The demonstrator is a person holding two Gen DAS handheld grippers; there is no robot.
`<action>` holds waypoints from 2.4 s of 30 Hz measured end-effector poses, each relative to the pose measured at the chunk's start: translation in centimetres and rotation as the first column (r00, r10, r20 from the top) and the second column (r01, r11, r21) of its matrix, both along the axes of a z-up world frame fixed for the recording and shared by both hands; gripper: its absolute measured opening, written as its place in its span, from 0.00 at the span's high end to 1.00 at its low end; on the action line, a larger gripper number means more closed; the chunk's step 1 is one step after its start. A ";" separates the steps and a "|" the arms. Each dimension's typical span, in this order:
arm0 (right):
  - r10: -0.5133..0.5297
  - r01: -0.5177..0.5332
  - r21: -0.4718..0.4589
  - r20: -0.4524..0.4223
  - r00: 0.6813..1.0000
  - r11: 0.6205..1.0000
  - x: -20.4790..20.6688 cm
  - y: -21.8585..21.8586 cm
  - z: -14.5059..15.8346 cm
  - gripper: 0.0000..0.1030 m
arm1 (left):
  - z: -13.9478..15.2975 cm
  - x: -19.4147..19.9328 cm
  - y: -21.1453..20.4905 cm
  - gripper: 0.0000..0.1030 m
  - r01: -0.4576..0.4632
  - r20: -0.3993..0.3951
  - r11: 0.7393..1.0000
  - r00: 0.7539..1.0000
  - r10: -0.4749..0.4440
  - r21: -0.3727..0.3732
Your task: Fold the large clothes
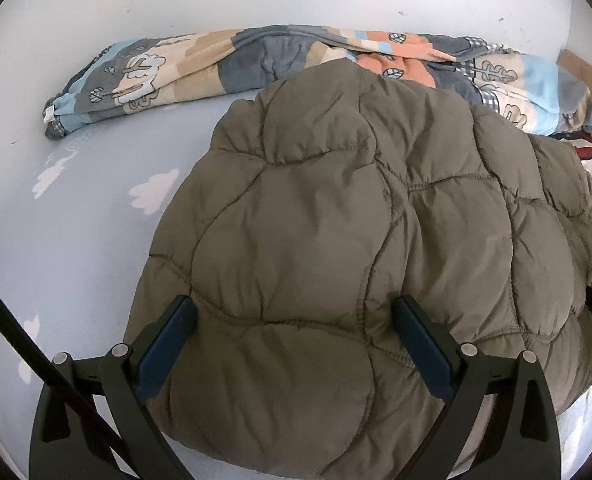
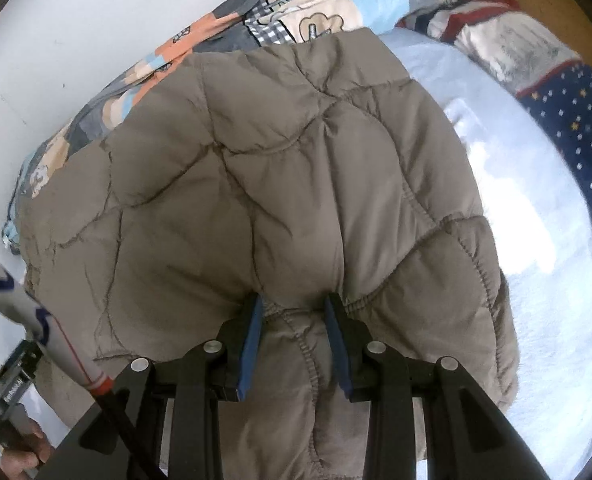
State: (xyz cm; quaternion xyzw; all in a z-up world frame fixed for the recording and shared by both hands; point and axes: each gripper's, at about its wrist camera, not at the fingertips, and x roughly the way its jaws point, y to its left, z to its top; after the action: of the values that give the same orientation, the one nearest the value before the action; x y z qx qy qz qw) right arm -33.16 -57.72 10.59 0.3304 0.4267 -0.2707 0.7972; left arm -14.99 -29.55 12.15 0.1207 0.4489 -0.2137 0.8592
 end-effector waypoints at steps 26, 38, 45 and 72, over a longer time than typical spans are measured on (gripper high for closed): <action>-0.069 0.069 -0.012 -0.035 0.997 0.998 -4.0 -3.2 -0.5 0.66 | -0.9 1.7 1.3 0.05 -0.034 -0.011 0.999 0.999 0.034 0.024; -0.067 0.065 -0.125 -0.016 0.998 0.990 -3.0 -1.2 2.7 0.66 | 2.0 0.9 1.3 0.05 -0.061 0.097 0.998 0.993 0.061 -0.002; 0.128 -0.113 -0.201 0.063 0.990 0.973 0.7 4.6 4.7 0.66 | 1.9 -2.2 -1.5 0.05 0.073 0.136 0.997 0.988 -0.074 0.011; 0.167 -0.160 -0.220 0.014 0.986 0.962 1.7 7.0 4.4 0.65 | 1.9 -4.3 -2.4 0.06 0.099 0.170 0.993 0.980 -0.108 0.061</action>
State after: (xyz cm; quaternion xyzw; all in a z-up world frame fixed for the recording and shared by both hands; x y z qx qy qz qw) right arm -31.44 -50.75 14.98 0.2089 0.4074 -0.2438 0.8550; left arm -19.27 -31.99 14.08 0.1845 0.3713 -0.2349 0.8792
